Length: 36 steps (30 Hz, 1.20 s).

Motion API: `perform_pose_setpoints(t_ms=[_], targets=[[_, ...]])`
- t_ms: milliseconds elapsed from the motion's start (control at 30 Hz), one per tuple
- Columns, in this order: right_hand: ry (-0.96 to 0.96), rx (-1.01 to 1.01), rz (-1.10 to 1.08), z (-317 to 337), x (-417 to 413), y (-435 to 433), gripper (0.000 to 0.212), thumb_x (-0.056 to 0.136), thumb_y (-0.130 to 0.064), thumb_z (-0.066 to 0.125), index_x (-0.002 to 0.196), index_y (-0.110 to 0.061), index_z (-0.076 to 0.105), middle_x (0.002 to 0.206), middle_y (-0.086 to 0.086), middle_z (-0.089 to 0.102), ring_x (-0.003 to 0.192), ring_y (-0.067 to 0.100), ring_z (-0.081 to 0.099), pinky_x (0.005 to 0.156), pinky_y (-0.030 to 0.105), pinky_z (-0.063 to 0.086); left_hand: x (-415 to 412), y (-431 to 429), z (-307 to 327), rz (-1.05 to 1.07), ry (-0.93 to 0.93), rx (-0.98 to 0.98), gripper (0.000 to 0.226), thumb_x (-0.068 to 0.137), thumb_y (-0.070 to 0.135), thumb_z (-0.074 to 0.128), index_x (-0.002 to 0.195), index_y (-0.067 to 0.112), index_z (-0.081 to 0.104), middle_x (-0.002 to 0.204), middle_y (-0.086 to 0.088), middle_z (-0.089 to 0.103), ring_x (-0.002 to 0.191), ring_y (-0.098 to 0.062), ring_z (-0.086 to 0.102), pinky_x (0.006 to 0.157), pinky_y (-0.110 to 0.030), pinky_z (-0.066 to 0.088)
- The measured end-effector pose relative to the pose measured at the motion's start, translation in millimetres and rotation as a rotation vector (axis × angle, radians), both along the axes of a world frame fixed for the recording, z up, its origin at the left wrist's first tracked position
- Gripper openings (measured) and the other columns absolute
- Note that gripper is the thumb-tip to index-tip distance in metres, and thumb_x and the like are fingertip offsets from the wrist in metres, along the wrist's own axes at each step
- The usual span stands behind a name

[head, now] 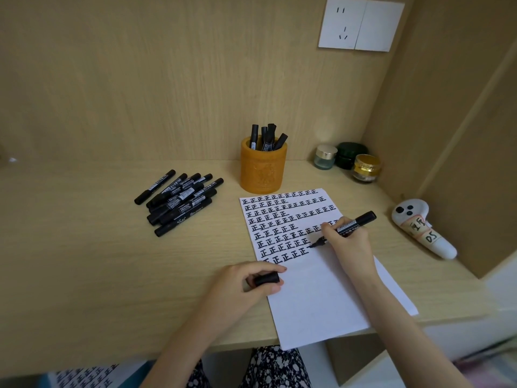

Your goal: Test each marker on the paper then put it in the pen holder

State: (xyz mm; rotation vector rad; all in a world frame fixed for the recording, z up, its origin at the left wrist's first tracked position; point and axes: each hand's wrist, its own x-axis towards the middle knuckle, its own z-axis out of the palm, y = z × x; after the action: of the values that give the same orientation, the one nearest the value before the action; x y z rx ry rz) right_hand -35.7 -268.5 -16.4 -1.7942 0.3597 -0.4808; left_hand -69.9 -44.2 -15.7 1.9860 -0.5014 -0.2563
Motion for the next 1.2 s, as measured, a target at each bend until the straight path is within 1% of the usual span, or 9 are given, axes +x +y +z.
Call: perform_pose_setpoints(t_ms=[100,167,267,433,567,767,1000,1133,1200], targets=[[0.015,-0.017,-0.005,0.7,-0.2,-0.6,0.023,0.083,-0.006,0.063,0.065,-0.006,0.048,0.059,0.008,0.04,0.051,0.01,0.033,0.044,0.017,0.026,-0.2,0.1,0.7,0.0,0.001,0.005,0.028,0.081,0.027,0.069,0.104,0.044,0.067,0.095,0.027,0.069,0.091,0.0,0.063,0.089,-0.021,0.05],[0.02,-0.034,-0.009,1.7,-0.3,-0.3,0.026,0.082,-0.004,0.062,0.062,-0.008,0.046,0.055,0.003,0.039,0.045,0.006,0.031,0.042,0.014,0.026,-0.6,0.0,1.4,0.0,0.005,0.005,0.028,0.081,0.027,0.069,0.104,0.043,0.067,0.095,0.027,0.069,0.09,0.002,0.062,0.089,-0.02,0.05],[0.019,-0.037,-0.01,2.0,-0.1,0.1,0.028,0.082,-0.005,0.063,0.061,-0.01,0.045,0.055,0.002,0.039,0.045,0.005,0.031,0.042,0.015,0.026,-0.6,0.3,1.1,0.001,0.01,0.007,0.028,0.081,0.027,0.069,0.104,0.043,0.067,0.095,0.026,0.069,0.091,0.001,0.063,0.091,-0.023,0.05],[-0.012,-0.017,-0.025,1.5,0.0,-0.9,0.022,0.083,-0.004,0.061,0.066,0.005,0.049,0.058,0.006,0.037,0.048,0.007,0.029,0.043,0.015,0.025,-0.1,0.9,0.0,0.002,0.009,0.014,0.027,0.081,0.03,0.069,0.103,0.046,0.066,0.096,0.026,0.069,0.093,-0.004,0.062,0.093,-0.029,0.05],[-0.007,-0.043,-0.009,2.2,-0.9,0.5,0.021,0.084,-0.005,0.061,0.067,0.002,0.05,0.058,0.008,0.037,0.047,0.008,0.029,0.041,0.015,0.025,-0.1,0.5,-0.4,0.002,0.015,0.014,0.028,0.081,0.029,0.069,0.103,0.046,0.066,0.096,0.026,0.069,0.094,-0.005,0.062,0.093,-0.031,0.05],[-0.019,-0.063,-0.033,3.4,-1.4,0.4,0.021,0.084,-0.004,0.06,0.067,0.003,0.05,0.057,0.007,0.037,0.043,0.007,0.028,0.041,0.015,0.025,-0.7,0.2,2.1,-0.002,0.025,-0.003,0.027,0.082,0.027,0.069,0.103,0.044,0.067,0.094,0.028,0.069,0.093,-0.003,0.062,0.09,-0.022,0.049],[-0.006,-0.035,-0.002,1.9,-0.3,0.8,0.024,0.085,-0.01,0.065,0.066,-0.003,0.051,0.06,0.007,0.043,0.048,0.007,0.034,0.044,0.014,0.028,-0.5,0.3,0.9,0.0,0.021,-0.002,0.026,0.081,0.03,0.069,0.102,0.046,0.067,0.095,0.026,0.069,0.093,-0.006,0.062,0.091,-0.028,0.05],[0.015,-0.041,0.013,0.6,-0.7,0.1,0.031,0.085,-0.013,0.065,0.07,0.01,0.05,0.062,0.009,0.045,0.053,0.012,0.036,0.044,0.017,0.028,-0.1,0.9,0.0,-0.002,0.015,0.0,0.027,0.081,0.032,0.069,0.101,0.049,0.066,0.096,0.025,0.069,0.094,-0.007,0.062,0.092,-0.031,0.049],[0.016,-0.043,0.014,0.7,-0.9,0.1,0.031,0.085,-0.011,0.064,0.072,0.013,0.048,0.063,0.01,0.044,0.057,0.015,0.036,0.045,0.019,0.027,0.0,0.6,-0.1,-0.003,0.014,0.004,0.027,0.08,0.034,0.069,0.102,0.051,0.065,0.096,0.025,0.069,0.094,-0.008,0.062,0.093,-0.031,0.049]])
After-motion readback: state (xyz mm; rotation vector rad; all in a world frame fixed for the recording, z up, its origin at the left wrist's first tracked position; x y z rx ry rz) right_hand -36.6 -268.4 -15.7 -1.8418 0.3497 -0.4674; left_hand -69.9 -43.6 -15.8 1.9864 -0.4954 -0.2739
